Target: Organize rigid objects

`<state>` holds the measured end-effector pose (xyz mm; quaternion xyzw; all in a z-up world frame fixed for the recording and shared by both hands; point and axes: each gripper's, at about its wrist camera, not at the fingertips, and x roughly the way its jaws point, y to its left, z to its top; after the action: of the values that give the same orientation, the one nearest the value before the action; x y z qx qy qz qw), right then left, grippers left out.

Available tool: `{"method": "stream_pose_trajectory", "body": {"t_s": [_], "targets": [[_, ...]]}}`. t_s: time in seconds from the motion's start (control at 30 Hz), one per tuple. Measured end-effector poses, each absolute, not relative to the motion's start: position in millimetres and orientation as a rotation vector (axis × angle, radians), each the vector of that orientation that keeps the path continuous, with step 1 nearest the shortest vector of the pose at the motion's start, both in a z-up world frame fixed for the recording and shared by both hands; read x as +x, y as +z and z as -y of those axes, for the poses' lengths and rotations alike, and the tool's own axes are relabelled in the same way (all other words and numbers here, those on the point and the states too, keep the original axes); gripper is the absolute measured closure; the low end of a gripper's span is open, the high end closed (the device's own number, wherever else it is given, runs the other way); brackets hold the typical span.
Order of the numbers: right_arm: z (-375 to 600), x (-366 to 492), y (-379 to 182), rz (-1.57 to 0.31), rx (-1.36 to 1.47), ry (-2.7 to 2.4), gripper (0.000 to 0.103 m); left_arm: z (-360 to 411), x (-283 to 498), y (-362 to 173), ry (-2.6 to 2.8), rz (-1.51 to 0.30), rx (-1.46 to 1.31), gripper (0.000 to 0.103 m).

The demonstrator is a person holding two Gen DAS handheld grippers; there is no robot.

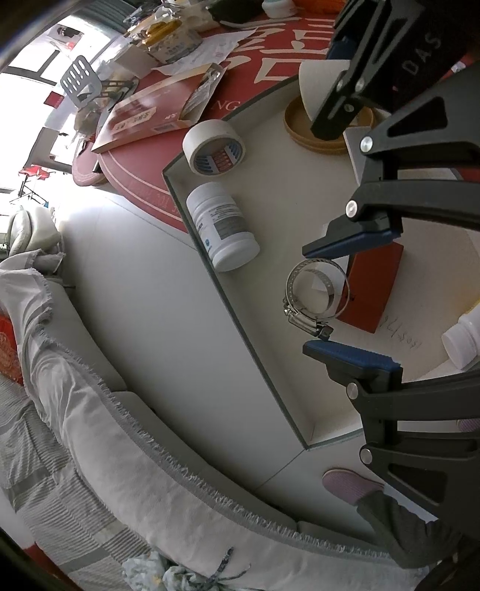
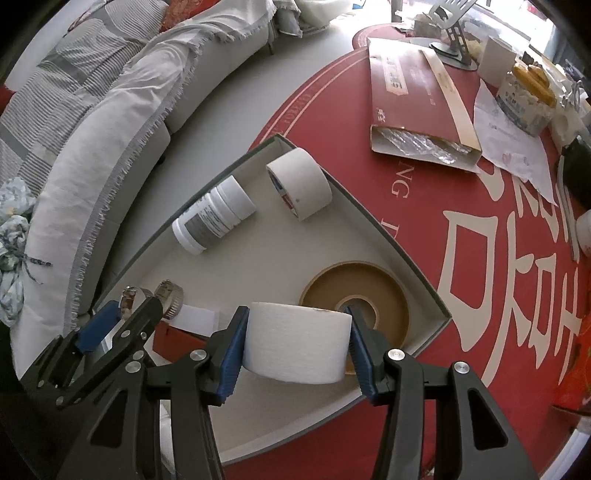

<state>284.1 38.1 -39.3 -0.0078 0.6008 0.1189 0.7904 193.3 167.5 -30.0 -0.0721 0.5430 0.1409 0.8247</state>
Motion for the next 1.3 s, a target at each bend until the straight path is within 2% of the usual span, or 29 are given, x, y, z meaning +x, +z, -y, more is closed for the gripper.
{"method": "stream_pose_trajectory", "body": {"t_s": [0.07, 0.17, 0.2, 0.23, 0.27, 0.3, 0.37, 0.63, 0.9, 1.13, 1.3], "targets": [[-38, 284, -42, -1.3, -0.02, 0.255, 0.051, -167, 194, -32, 0.294, -1.155, -0.153, 0.054], [-38, 286, -49, -1.319, -0.029, 0.251, 0.05, -166, 193, -36, 0.32, -1.155, -0.139, 0.033], [-35, 287, -50, -1.323, -0.026, 0.236, 0.05, -168, 192, -38, 0.327, -1.16, -0.142, 0.022], [-32, 287, -52, -1.328, -0.013, 0.23, 0.049, -171, 191, -39, 0.328, -1.164, -0.161, 0.021], [-28, 287, -52, -1.331, 0.004, 0.233, 0.039, -175, 189, -40, 0.329, -1.169, -0.187, 0.021], [-25, 287, -51, -1.323, 0.013, 0.229, 0.022, -180, 188, -41, 0.332, -1.178, -0.215, 0.02], [-17, 283, -44, -1.281, 0.033, 0.221, 0.004, -186, 186, -42, 0.316, -1.2, -0.266, 0.017], [17, 248, -19, -1.239, 0.116, 0.215, 0.004, -168, 164, -17, 0.272, -1.188, -0.215, 0.016], [114, 149, -18, -1.234, 0.195, 0.065, 0.004, -114, 113, 3, 0.113, -1.179, -0.085, 0.016], [210, 54, -34, -1.205, 0.297, -0.162, 0.004, -29, 79, -14, -0.074, -1.232, 0.069, 0.016], [246, 17, -57, -1.242, 0.412, -0.229, 0.004, 25, 80, -37, -0.136, -1.271, 0.116, 0.016]]}}
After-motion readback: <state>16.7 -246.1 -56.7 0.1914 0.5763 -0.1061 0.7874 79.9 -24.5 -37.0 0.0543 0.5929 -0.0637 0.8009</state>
